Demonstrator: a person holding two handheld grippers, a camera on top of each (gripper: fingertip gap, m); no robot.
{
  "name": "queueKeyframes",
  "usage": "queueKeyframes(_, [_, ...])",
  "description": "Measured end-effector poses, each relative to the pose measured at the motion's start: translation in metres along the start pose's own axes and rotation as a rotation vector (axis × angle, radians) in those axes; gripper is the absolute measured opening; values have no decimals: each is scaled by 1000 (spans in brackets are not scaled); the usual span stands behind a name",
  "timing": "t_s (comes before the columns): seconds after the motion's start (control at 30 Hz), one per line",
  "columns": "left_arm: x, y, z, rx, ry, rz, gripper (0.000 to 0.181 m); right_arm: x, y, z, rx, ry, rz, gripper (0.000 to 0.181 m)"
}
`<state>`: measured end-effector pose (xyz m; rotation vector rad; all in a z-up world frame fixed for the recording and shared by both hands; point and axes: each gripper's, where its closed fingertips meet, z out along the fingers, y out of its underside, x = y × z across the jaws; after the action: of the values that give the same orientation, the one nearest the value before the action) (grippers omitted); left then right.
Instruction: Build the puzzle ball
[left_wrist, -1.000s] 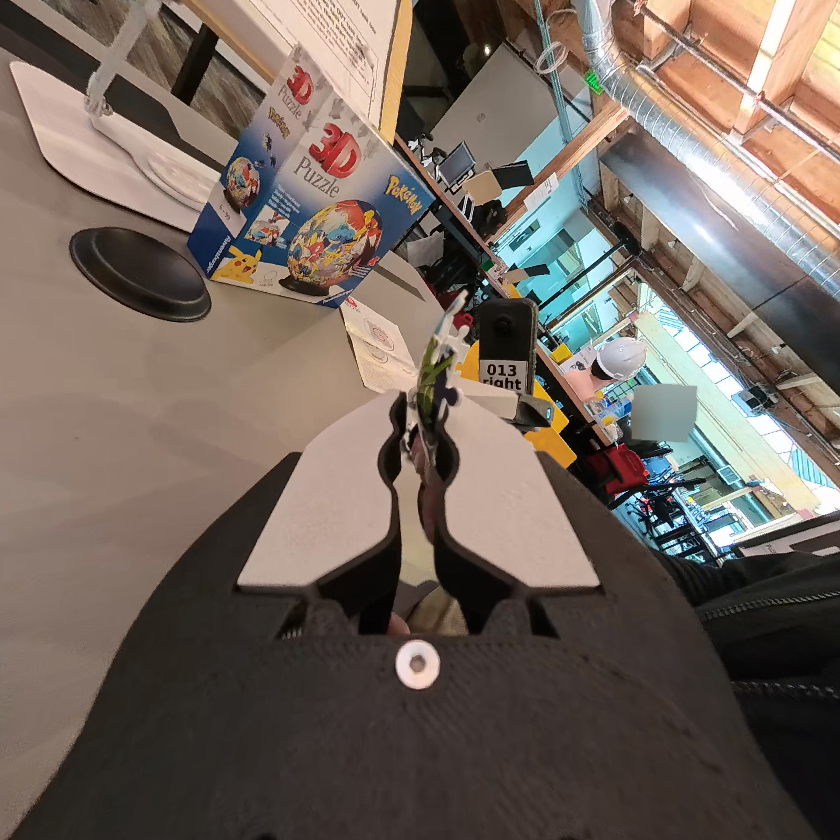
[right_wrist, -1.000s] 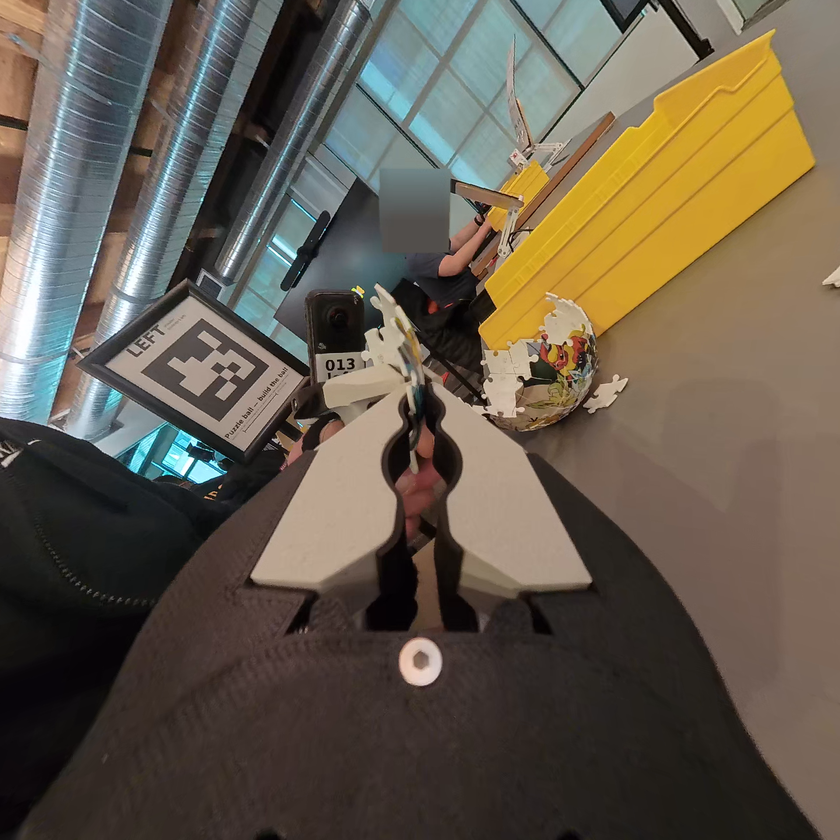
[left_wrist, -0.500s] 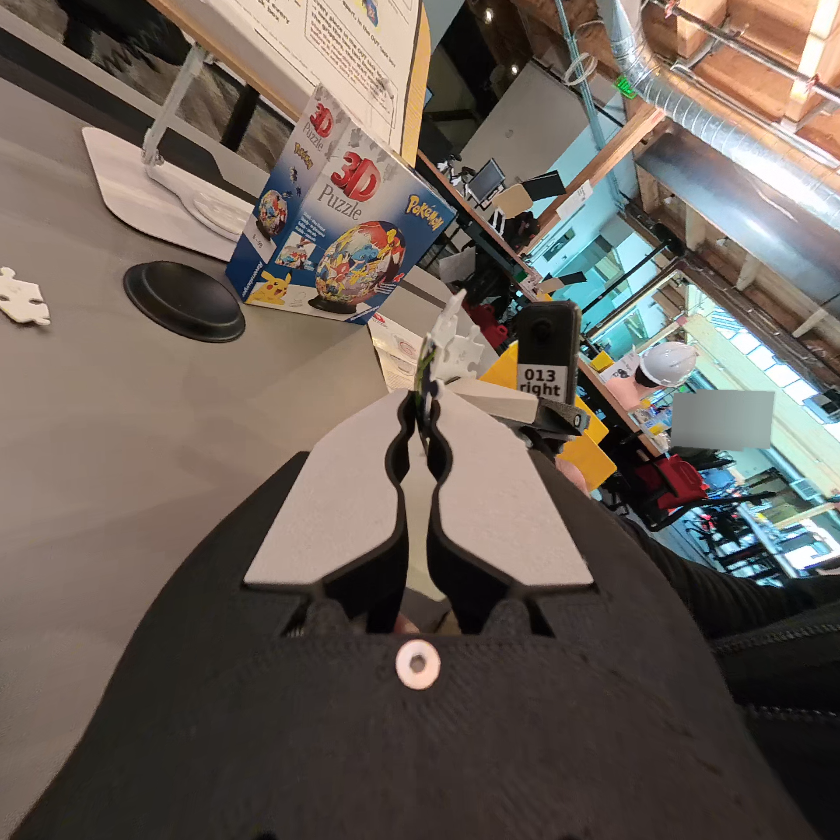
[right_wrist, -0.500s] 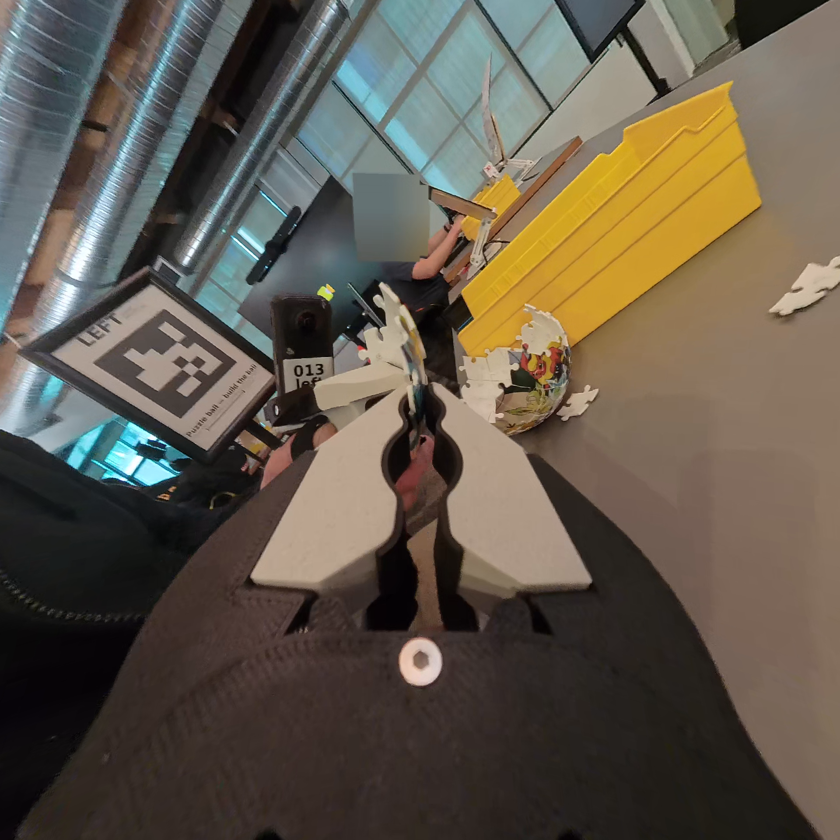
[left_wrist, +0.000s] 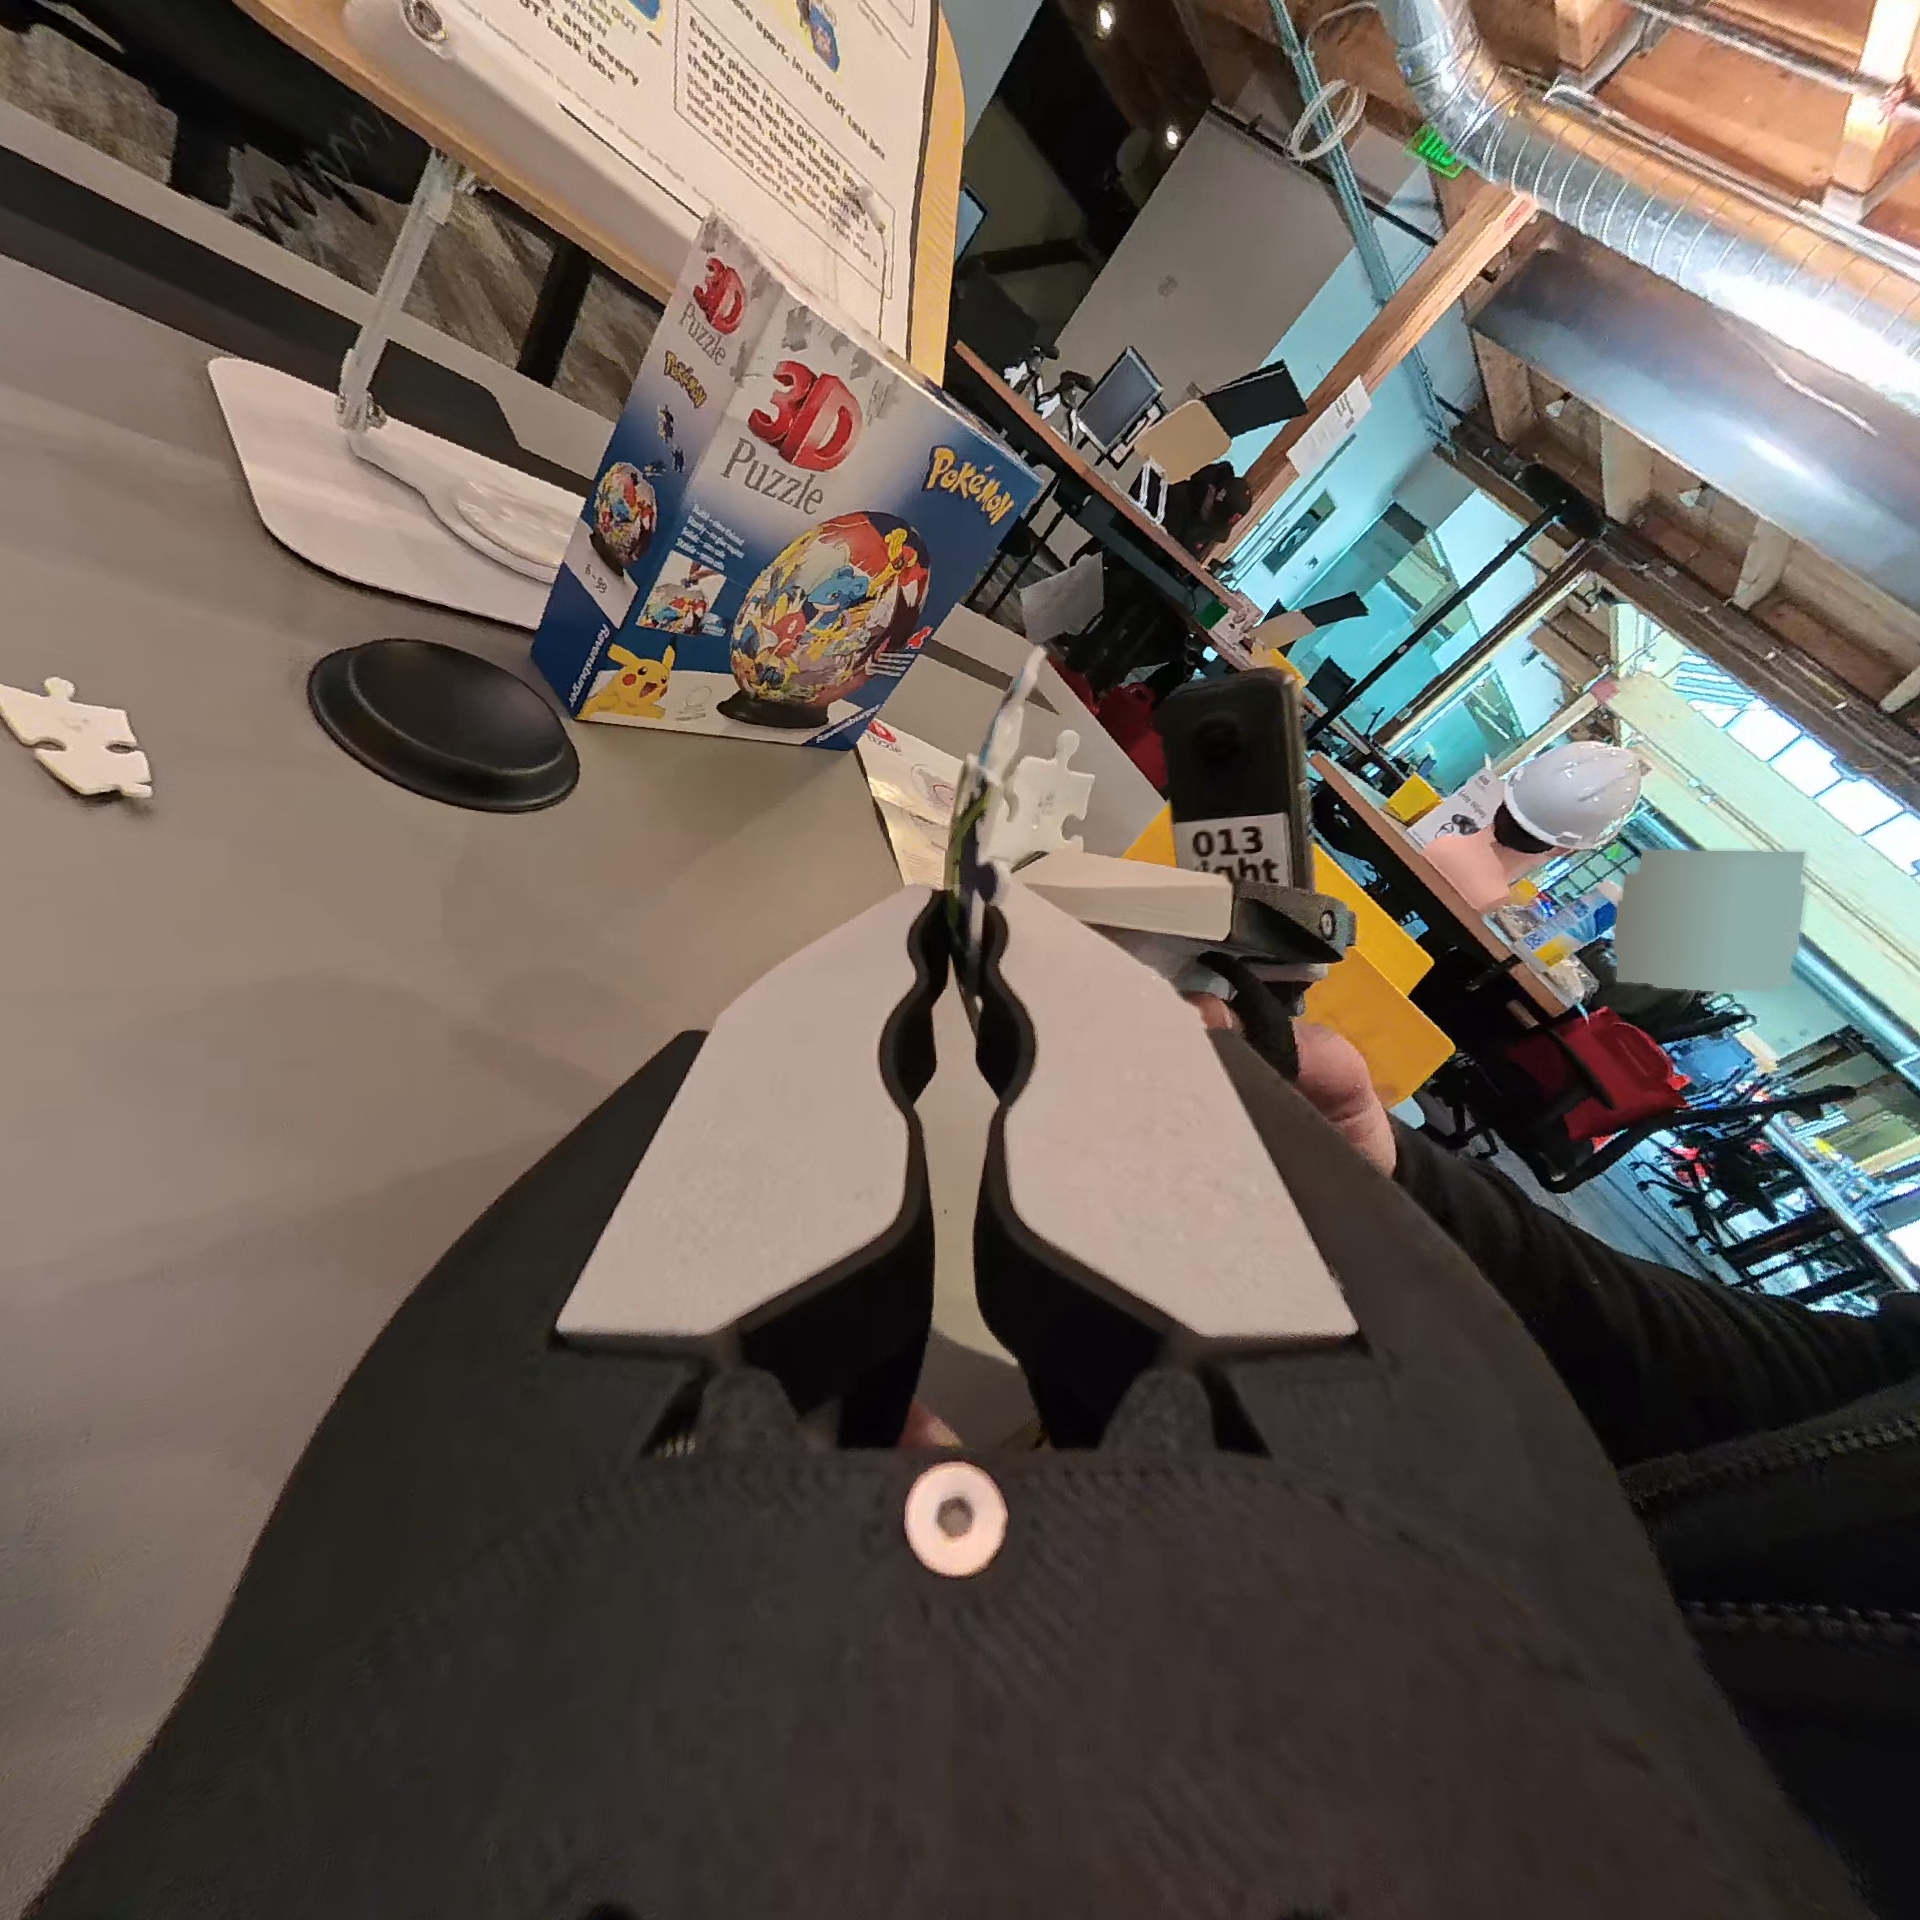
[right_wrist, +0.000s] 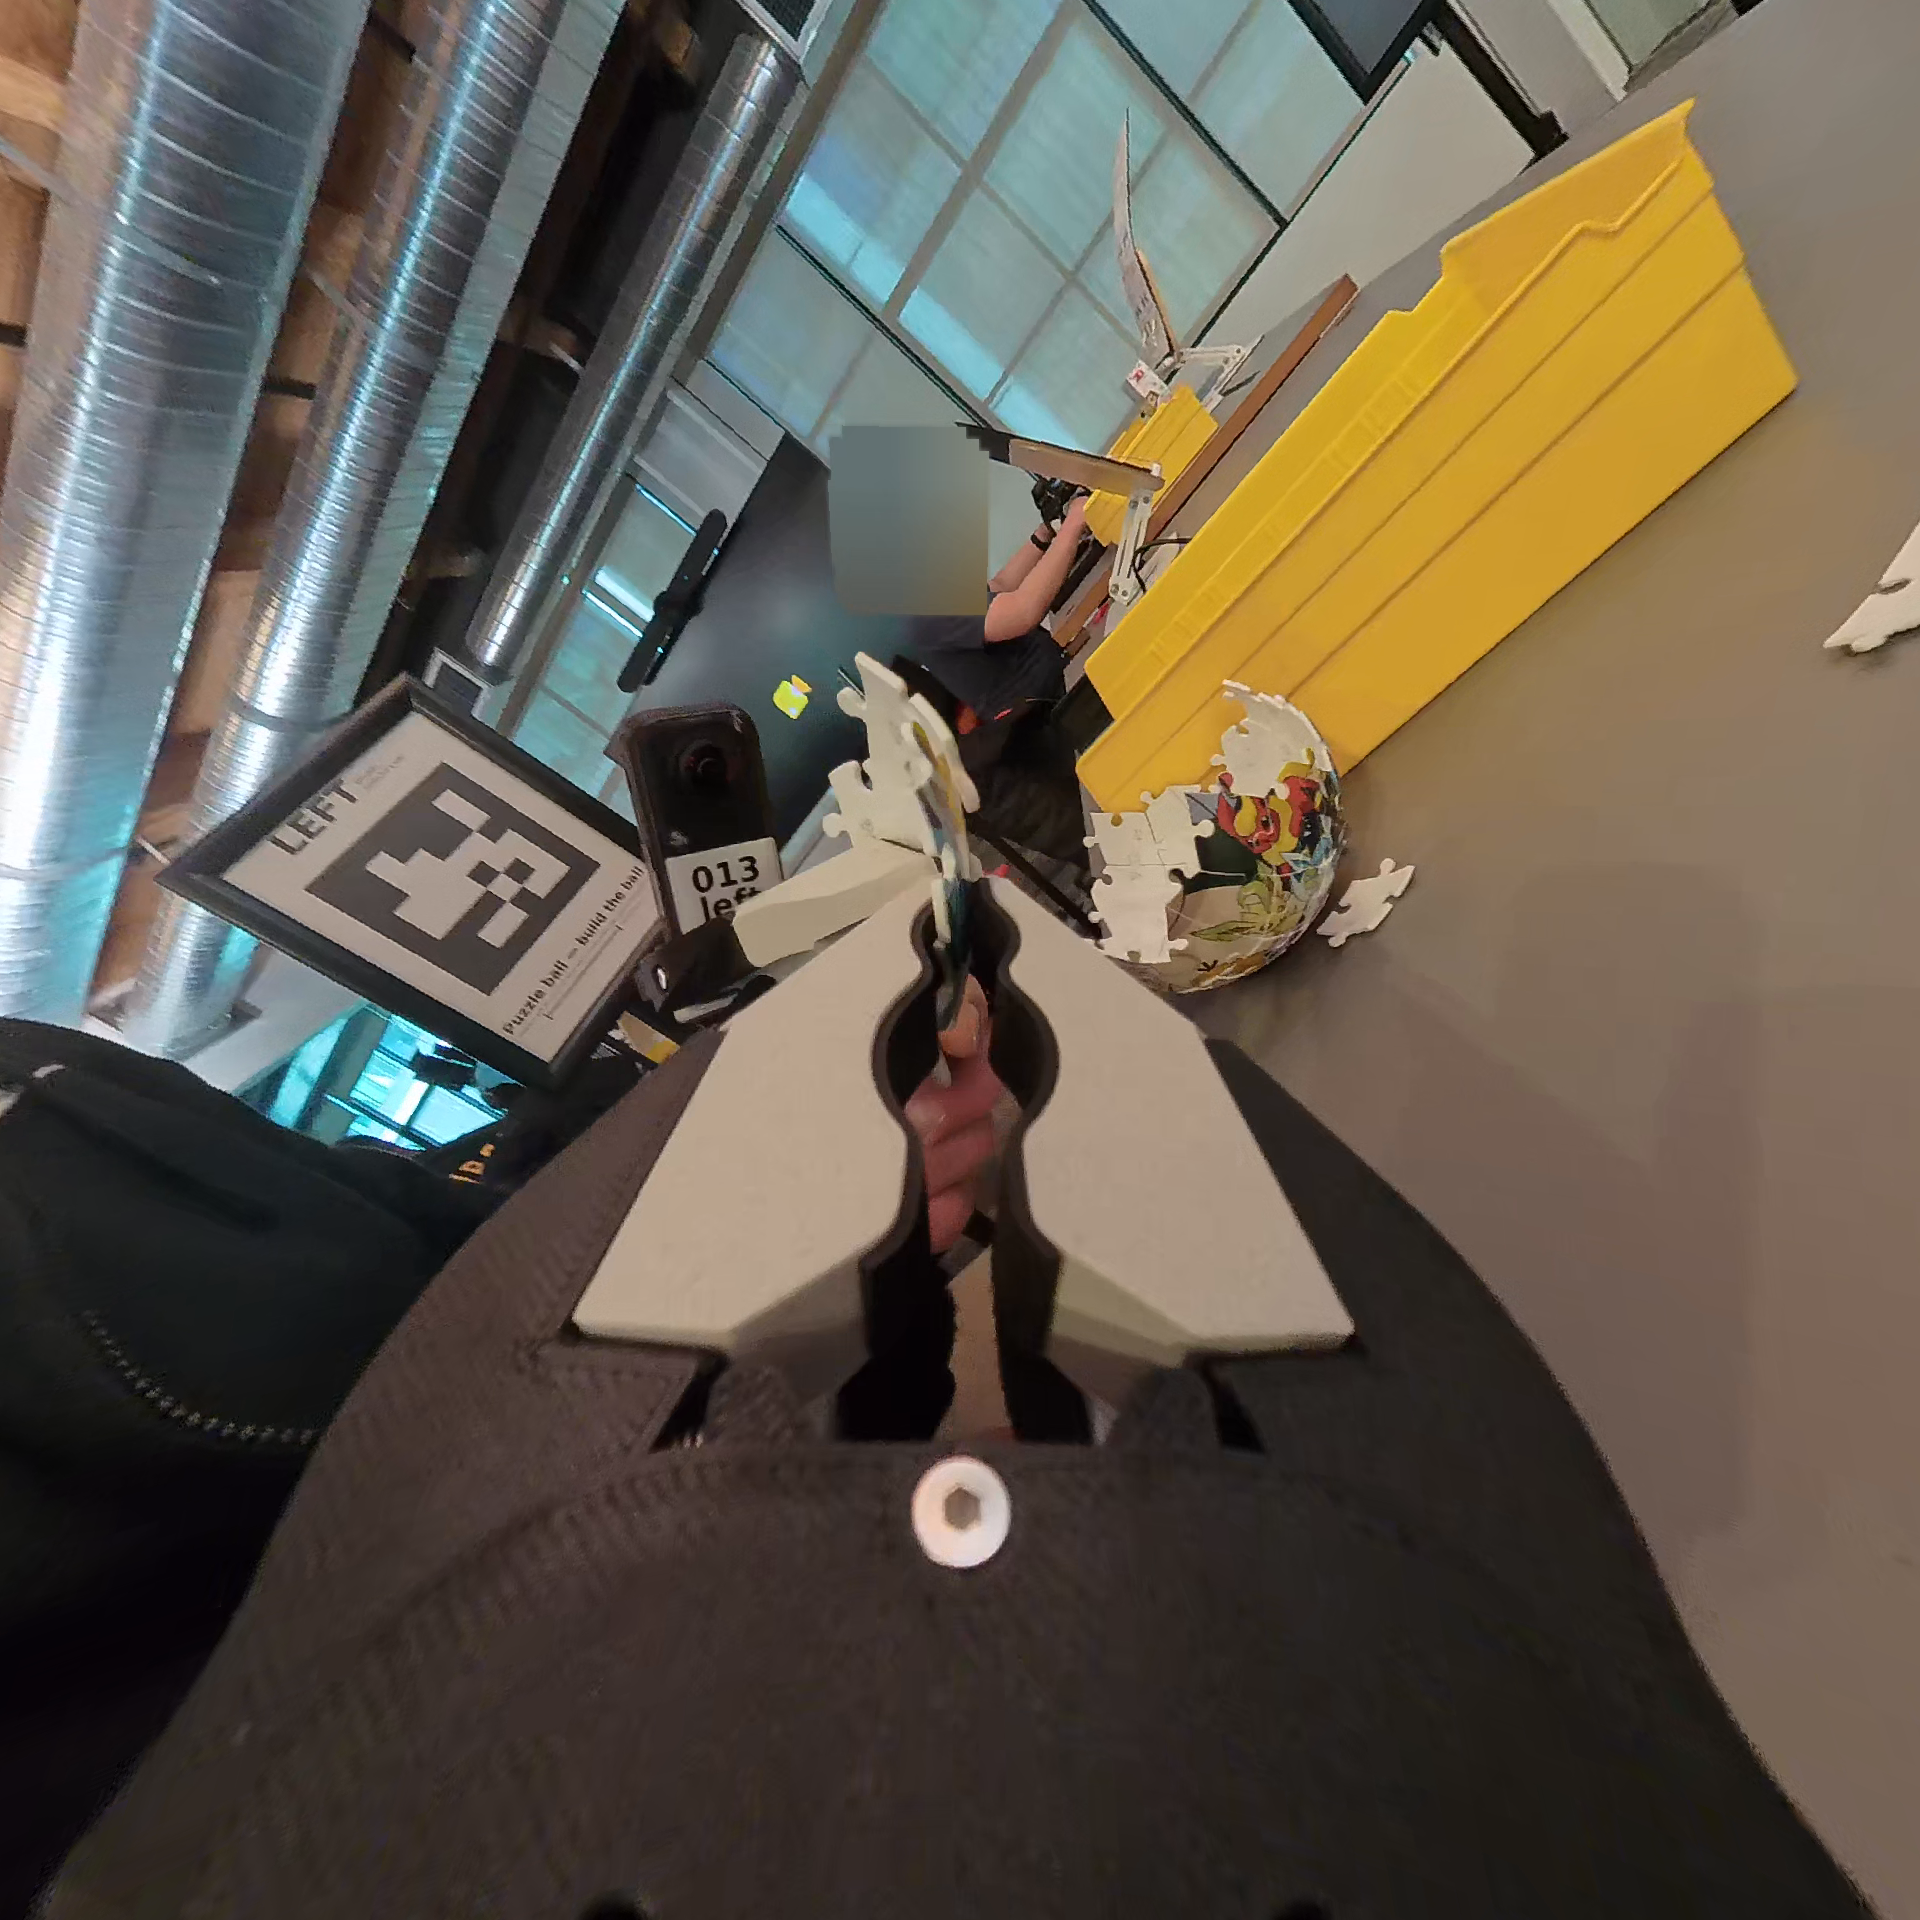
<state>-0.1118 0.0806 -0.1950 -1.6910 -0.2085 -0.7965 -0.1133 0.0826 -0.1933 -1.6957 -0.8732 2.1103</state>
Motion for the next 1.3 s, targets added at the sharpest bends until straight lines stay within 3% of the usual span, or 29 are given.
queueKeyframes(0.17, [2,-1,0,-13,39,-55,3,-1,0,-1,-27,39,-128,1])
queueKeyframes(0.6, [10,-10,1,38,114,-60,3,-6,-5,-1,-18,29,-160,5])
queueKeyframes(1.3, [19,-4,0,-52,206,-36,3,-14,-12,-10,-54,1,-243,1])
